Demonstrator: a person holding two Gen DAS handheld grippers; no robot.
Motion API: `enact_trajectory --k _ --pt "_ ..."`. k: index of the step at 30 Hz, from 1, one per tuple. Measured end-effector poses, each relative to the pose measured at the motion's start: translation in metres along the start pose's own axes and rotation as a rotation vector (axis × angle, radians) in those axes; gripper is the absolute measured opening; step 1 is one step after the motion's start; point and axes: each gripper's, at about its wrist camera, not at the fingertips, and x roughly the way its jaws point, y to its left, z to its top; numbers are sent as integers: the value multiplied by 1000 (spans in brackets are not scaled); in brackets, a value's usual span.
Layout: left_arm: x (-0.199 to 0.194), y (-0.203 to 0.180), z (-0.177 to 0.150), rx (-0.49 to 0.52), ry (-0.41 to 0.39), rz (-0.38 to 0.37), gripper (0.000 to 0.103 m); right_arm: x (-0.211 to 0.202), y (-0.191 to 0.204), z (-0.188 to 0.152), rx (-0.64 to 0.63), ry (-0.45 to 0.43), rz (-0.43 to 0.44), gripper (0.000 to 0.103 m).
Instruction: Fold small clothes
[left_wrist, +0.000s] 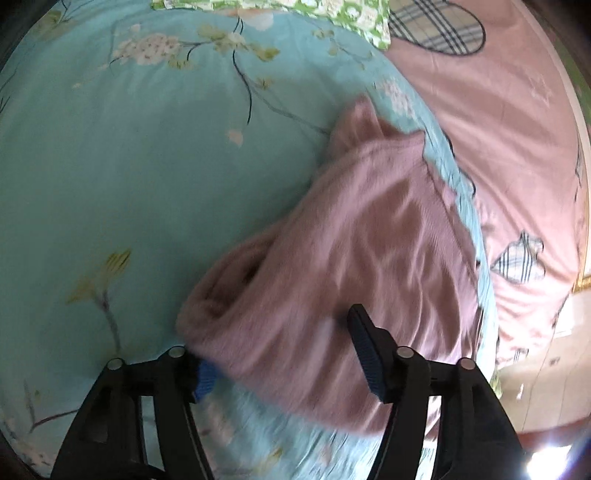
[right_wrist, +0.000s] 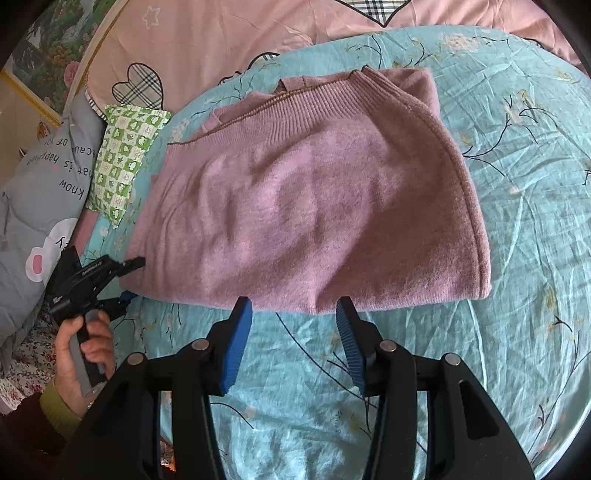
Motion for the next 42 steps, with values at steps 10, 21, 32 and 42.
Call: enact_trajectory --k 10,21,32,42 --pt "6 -49 8 172 -14 -1 14 3 -18 18 34 -7 11 49" --pt "-1 -221 -71 696 59 -279 12 -11 -60 47 138 -76 24 49" --pt "96 -247 -132 842 275 -213 12 -3 -85 91 213 -99 87 49" --pt "78 -246 -133 816 265 -240 12 69 -57 138 216 5 263 49"
